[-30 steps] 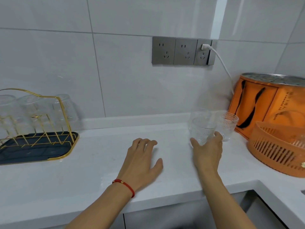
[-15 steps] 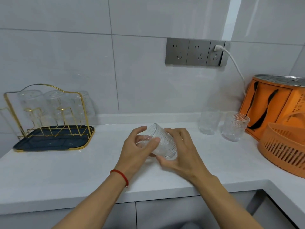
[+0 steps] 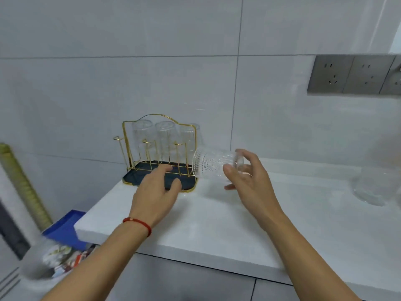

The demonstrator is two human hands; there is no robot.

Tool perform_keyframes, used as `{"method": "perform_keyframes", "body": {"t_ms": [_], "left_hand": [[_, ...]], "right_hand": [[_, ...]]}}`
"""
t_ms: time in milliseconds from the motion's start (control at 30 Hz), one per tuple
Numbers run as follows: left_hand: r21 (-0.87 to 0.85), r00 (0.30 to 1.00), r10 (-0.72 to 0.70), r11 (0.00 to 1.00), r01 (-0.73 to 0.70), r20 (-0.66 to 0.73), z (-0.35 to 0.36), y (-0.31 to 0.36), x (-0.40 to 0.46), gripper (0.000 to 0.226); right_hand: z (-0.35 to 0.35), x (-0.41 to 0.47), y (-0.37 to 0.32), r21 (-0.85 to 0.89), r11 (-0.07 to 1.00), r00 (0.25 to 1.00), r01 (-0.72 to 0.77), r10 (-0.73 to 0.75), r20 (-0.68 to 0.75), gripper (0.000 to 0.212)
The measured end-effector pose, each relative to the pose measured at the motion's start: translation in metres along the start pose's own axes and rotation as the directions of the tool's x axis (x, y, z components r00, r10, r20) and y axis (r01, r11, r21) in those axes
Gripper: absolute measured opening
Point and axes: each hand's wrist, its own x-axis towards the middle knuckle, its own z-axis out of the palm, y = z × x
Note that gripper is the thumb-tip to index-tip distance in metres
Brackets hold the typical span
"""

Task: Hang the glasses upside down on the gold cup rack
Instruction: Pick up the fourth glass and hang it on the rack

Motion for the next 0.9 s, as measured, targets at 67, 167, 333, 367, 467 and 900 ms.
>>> {"method": "perform_keyframes", "body": {"t_ms": [67,167,333,367,467,900], "left_hand": [[0.302,1.000,-0.013,0.953,0.004,0.029,0.000,-0.030,0.000,0.052],[0.366,0.993,-0.074,0.930,0.034,0.095,0.012,-0.050,-0.007,0.065],[0.421,0.988,-0.030,0.907,-0.036,0.151,0.020,-0.056,-0.003,0.068],[0.419,0.987,-0.027,0.907,-0.042,0.157,0.021,-0.058,-0.003,0.067],[0.412,0.982,-0.022,0.909,-0.058,0.186,0.021,-0.061,-0.003,0.063],[0.378,0.985,0.032,0.921,-0.094,0.168,0.019,-0.061,-0.004,0.054]], "right_hand": [[0.015,0.011,-0.022,-0.057,0.993,0.995,0.104,-0.103,0.020,0.054],[0.045,0.031,-0.052,-0.070,0.976,0.979,0.204,-0.201,0.043,0.058],[0.112,0.070,-0.089,-0.180,0.912,0.927,0.369,-0.349,0.133,0.057],[0.125,0.078,-0.094,-0.199,0.898,0.917,0.392,-0.365,0.159,0.059],[0.162,0.097,-0.105,-0.228,0.872,0.896,0.433,-0.389,0.213,0.062],[0.241,0.129,-0.083,-0.569,0.630,0.845,0.529,-0.327,0.423,0.061]]}}
